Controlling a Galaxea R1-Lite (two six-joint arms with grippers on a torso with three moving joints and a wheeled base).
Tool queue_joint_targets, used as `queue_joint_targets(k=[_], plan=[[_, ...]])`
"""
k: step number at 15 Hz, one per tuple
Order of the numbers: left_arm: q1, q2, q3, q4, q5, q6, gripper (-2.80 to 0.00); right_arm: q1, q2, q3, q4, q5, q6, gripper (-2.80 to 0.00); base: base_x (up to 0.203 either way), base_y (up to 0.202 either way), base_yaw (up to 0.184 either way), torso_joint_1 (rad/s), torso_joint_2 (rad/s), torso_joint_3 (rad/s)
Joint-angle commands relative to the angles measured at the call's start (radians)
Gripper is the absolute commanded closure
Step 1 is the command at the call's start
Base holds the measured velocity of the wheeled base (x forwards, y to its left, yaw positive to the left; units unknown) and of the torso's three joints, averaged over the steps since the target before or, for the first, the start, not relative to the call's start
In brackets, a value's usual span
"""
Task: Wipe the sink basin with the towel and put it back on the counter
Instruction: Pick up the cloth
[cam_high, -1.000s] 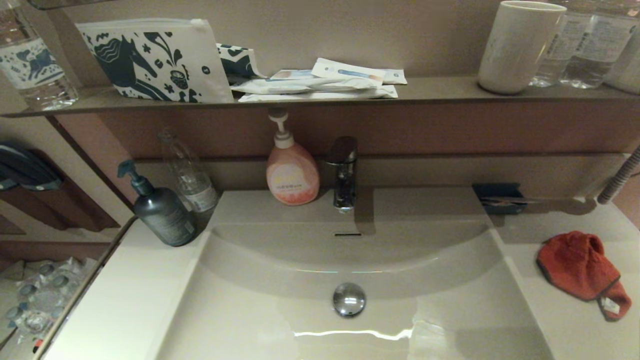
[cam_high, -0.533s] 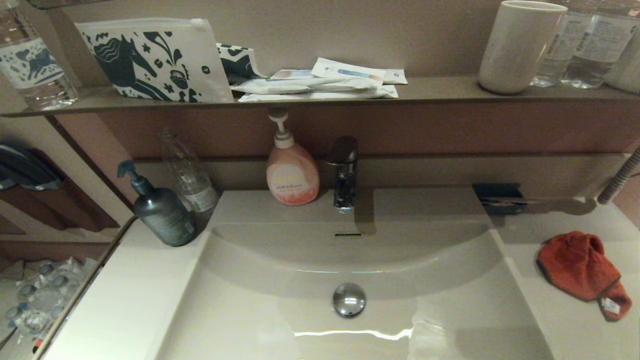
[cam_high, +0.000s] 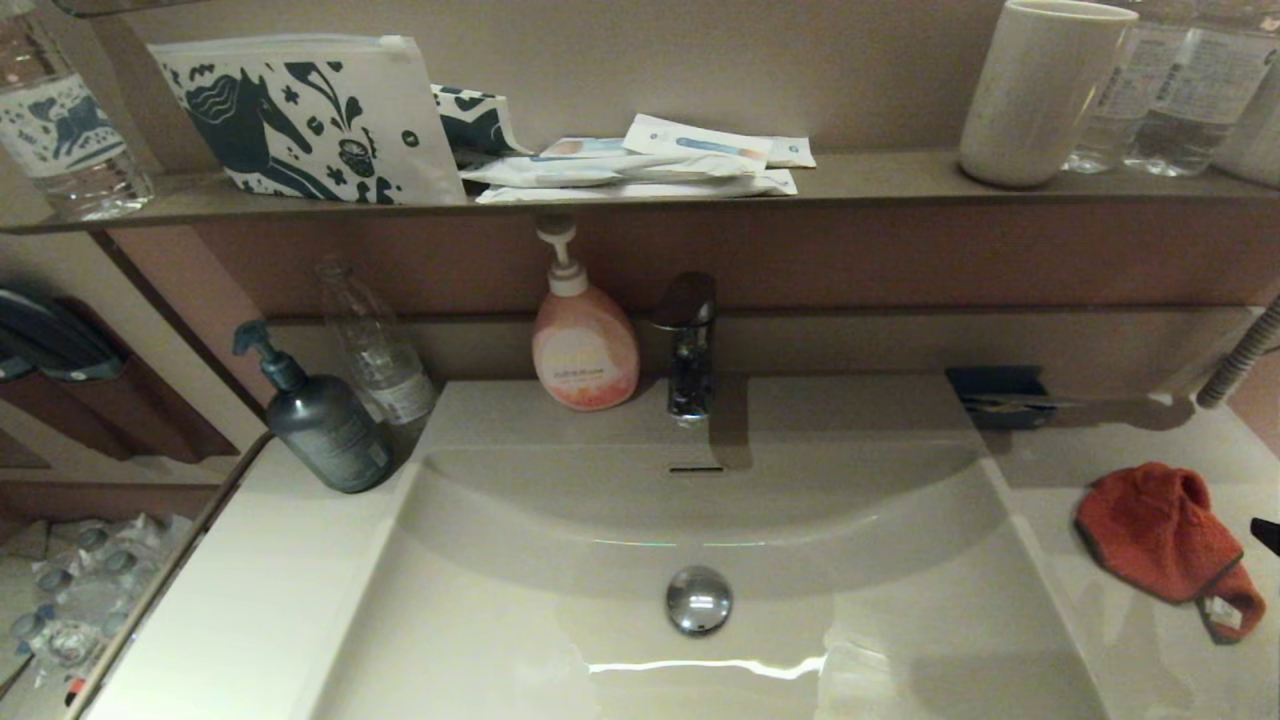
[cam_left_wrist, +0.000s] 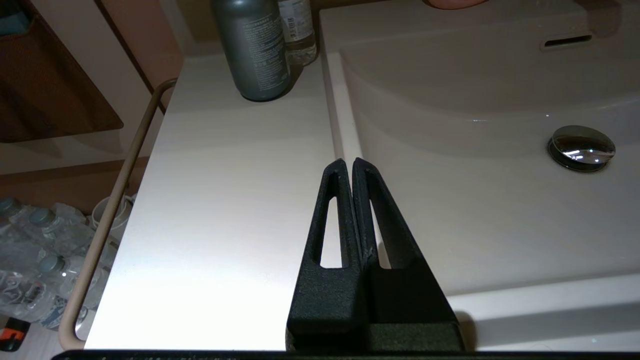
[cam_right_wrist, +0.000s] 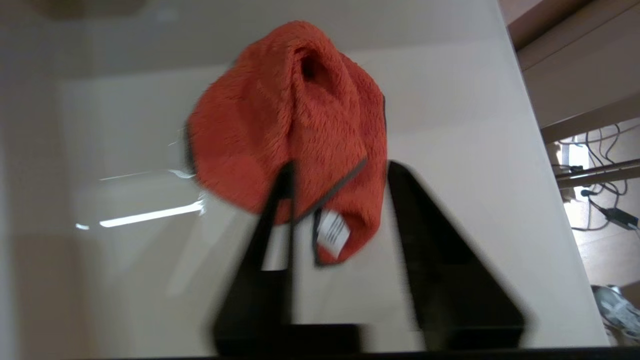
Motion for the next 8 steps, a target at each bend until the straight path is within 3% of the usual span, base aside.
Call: queue_joint_targets(k=[1, 8], plan=[[0.0, 0.001, 0.0, -0.001, -0.001, 0.001, 0.0, -0.008, 0.099, -0.035, -0.006, 0.001, -0.008, -2.8, 0.0, 0.0, 0.0, 0.0, 0.0, 0.0], [0.0, 0.001, 0.0, -0.001, -0.001, 0.001, 0.0, -0.01, 0.32, -0.124, -0.01, 0.089, -0.058, -2.8, 0.0, 0.0, 0.0, 0.0, 0.0, 0.0]])
